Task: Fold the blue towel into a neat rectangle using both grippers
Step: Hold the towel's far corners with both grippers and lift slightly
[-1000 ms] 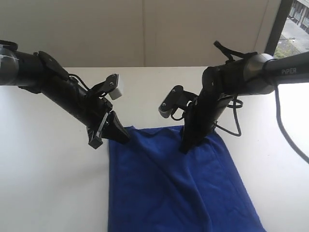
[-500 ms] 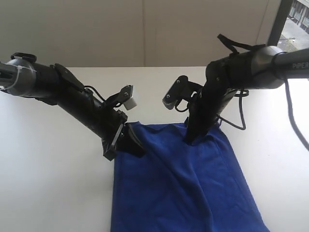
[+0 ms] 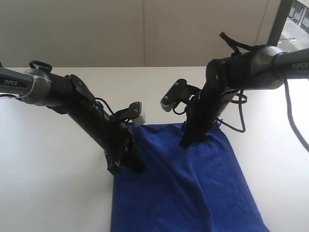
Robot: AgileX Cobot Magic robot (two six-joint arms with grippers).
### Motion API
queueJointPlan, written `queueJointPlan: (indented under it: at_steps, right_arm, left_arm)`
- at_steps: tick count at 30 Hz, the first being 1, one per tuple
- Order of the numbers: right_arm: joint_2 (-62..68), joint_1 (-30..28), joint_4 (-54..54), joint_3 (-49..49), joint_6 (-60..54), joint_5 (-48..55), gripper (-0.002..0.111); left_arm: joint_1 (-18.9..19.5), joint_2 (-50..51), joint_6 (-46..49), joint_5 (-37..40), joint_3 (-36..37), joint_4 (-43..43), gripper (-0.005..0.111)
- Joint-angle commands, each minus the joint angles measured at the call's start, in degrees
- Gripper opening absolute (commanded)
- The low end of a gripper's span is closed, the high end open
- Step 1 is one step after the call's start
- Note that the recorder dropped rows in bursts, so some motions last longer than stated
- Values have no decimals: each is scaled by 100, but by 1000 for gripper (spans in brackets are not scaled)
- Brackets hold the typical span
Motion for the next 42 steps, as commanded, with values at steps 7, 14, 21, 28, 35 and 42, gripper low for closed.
queueJointPlan:
  at_steps: [7,14,21,28,35,42]
  right_arm:
    - [267,-44,30,22,-72,-90,35]
    - [267,-44,-110,22,-72,-193,32]
    - [148,-55,-337,22,-24,-439,32]
    - [148,-55,-667,22,271,-743,32]
    - [193,-55,-667,22,271,-861,32]
    - [294,-55,-750,22,294,-960,24]
  left_arm:
    - [-7,-19,-106,-28,11,136,0]
    - [-7,-19,-140,-30,11,228,0]
    - [-7,-19,-163,-42,19,287,0]
    - [-7,-19,-163,-42,19,287,0]
    - [-7,-19,-163,-42,19,287,0]
    - [-7,-19,-163,-42,19,287,0]
